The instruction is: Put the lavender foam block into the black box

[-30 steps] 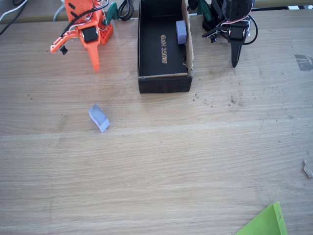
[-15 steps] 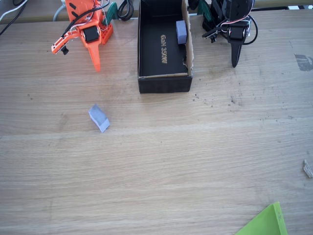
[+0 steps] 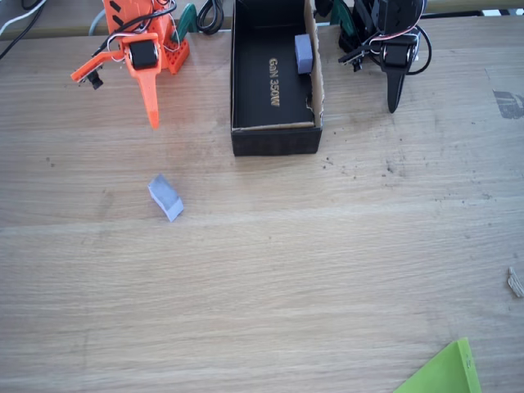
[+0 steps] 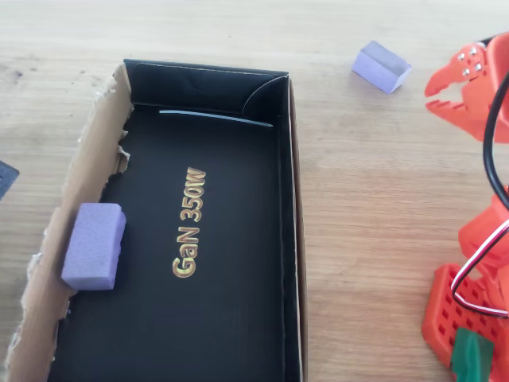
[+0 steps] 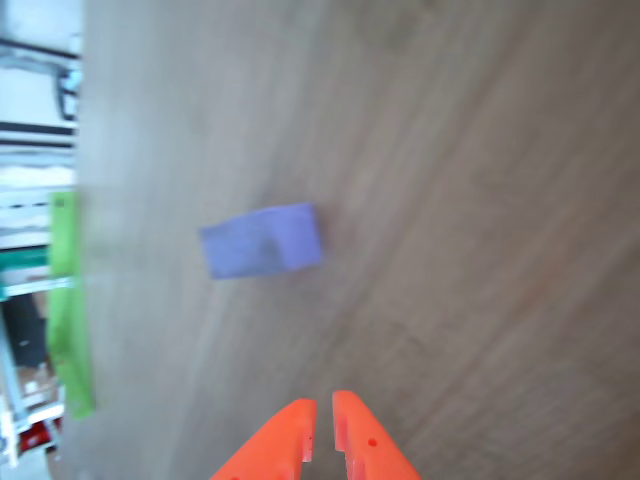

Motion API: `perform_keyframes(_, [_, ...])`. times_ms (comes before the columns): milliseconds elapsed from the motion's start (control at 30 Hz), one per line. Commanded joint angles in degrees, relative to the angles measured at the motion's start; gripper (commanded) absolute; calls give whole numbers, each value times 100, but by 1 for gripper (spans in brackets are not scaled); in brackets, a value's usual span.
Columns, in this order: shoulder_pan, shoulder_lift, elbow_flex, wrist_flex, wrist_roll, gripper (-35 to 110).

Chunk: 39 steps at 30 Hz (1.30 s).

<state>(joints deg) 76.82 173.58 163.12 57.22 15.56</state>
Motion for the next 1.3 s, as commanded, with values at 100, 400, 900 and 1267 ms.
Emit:
perform_keyframes(100, [-105,53,-404,237,475,0])
perform_keyframes(400, [-193,-1916,-2522,1072,624,0])
perform_keyframes(900, [-229,-5432,-6557,2329,316,0])
perform_keyframes(1267, [-290,-6829,-8262,3050,193,0])
